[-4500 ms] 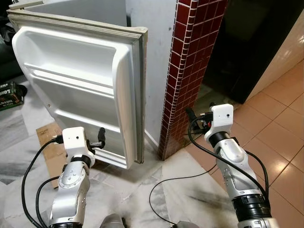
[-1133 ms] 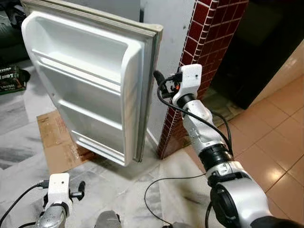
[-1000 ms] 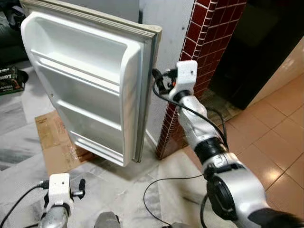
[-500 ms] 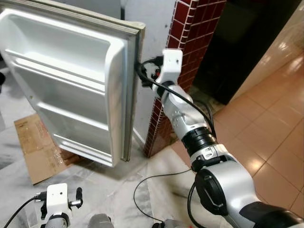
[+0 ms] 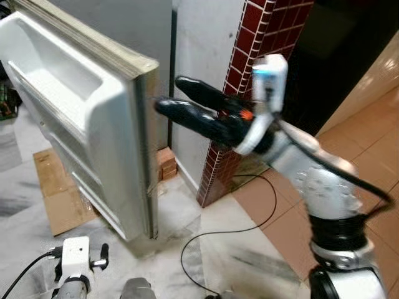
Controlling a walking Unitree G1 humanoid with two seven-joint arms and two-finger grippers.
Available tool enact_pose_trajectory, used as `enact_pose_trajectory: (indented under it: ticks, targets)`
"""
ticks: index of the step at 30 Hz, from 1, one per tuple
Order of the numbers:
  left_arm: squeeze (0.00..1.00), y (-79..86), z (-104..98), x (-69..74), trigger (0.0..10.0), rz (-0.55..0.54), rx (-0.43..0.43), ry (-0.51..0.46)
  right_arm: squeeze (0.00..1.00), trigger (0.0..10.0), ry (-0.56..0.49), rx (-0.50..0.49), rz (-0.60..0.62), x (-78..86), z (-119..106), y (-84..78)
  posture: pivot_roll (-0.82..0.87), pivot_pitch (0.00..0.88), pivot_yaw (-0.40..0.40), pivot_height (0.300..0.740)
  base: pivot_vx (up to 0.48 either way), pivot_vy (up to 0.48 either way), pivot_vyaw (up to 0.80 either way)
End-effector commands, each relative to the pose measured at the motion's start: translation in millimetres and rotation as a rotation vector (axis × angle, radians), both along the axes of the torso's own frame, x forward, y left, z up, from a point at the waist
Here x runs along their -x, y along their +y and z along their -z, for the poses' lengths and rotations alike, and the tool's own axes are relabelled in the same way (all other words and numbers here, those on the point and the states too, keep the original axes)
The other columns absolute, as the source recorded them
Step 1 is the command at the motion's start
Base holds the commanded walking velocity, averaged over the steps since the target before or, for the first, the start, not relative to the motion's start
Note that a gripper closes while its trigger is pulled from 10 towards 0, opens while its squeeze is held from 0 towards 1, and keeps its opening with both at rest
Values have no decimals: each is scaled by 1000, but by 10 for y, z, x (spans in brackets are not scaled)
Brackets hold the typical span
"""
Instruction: Restocking fridge
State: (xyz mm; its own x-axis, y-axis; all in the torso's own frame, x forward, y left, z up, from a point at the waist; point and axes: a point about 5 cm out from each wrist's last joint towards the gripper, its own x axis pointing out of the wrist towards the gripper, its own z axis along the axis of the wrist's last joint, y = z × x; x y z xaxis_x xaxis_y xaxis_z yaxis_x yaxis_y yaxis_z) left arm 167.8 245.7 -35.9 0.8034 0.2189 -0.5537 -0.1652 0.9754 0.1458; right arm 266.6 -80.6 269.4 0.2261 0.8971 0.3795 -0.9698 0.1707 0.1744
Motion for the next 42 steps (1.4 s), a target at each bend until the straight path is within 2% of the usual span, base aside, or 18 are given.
enact_pose_trajectory:
  ticks: [1, 3, 9, 10, 11, 13, 14, 15, 17, 19, 20, 21, 23, 26, 35, 38, 41, 42]
  targets:
    - [0, 14, 13, 9, 10000, 4, 3, 5, 0, 10000, -2, 19, 44, -33, 22, -79, 103, 73, -34, 740, 0, 0, 0]
    - [0, 35, 20, -16, 10000, 4, 0, 6, 0, 10000, -5, 181, 326, -369, 291, -263, 111, 70, -31, 740, 0, 0, 0]
    - [0, 72, 56, -20, 10000, -5, -8, 14, 0, 10000, -4, 478, 787, -819, 614, -433, 123, 65, -34, 740, 0, 0, 0]
    - [0, 85, 71, -12, 10000, -8, -13, 20, 0, 10000, 15, 457, 774, -835, 613, -321, 133, 63, -38, 740, 0, 0, 0]
    - [0, 85, 71, -12, 10000, -8, -13, 20, 0, 10000, 15, 457, 774, -835, 613, -321, 133, 63, -38, 740, 0, 0, 0]
    - [0, 109, 106, 8, 10000, -13, -16, 31, 0, 10000, 2, 346, 583, -714, 508, -31, 145, 62, -41, 740, 0, 0, 0]
    - [0, 114, 114, 14, 10000, -15, -16, 33, 0, 10000, -20, 324, 527, -670, 477, 39, 145, 62, -41, 740, 0, 0, 0]
    - [0, 128, 133, 30, 10000, -20, -17, 41, 0, 10000, -29, 275, 326, -491, 417, 183, 145, 62, -41, 740, 0, 0, 0]
    - [0, 135, 149, 40, 10000, -21, -17, 47, 0, 10000, -48, 272, 123, -279, 408, 243, 150, 58, -46, 740, 0, 0, 0]
    - [0, 142, 171, 50, 10000, -23, -13, 56, 0, 10000, -91, 284, -47, -59, 409, 220, 150, 58, -46, 740, 0, 0, 0]
    - [0, 142, 171, 50, 10000, -23, -13, 56, 0, 10000, -91, 284, -47, -59, 409, 220, 150, 58, -46, 740, 0, 0, 0]
    - [0, 148, 190, 54, 10000, -24, -9, 64, 0, 10000, -84, 289, -137, 62, 411, 174, 143, 57, -48, 740, 0, 0, 0]
    - [0, 150, 211, 59, 10000, -24, 7, 73, 0, 10000, -68, 278, -186, 142, 394, 105, 136, 54, -47, 740, 0, 0, 0]
    - [0, 158, 247, 67, 10000, -29, 16, 93, 0, 10000, -66, 305, -184, 177, 449, 28, 130, 47, -45, 740, 0, 0, 0]
    - [0, 163, 296, 90, 10000, -30, 25, 130, 0, 10000, -67, 297, -123, 92, 445, 48, 125, 41, -45, 740, 0, 0, 0]
    - [0, 156, 317, 104, 10000, -34, 30, 143, 0, 10000, -51, 354, 111, -207, 529, 34, 123, 38, -47, 740, 0, 0, 0]
    - [0, 146, 329, 110, 10000, -39, 35, 148, 0, 10000, 5, 497, 483, -629, 770, -73, 130, 34, -58, 740, 0, 0, 0]
    - [0, 146, 328, 107, 10000, -38, 32, 147, 0, 10000, 4, 518, 509, -650, 805, -91, 130, 34, -58, 740, 0, 0, 0]
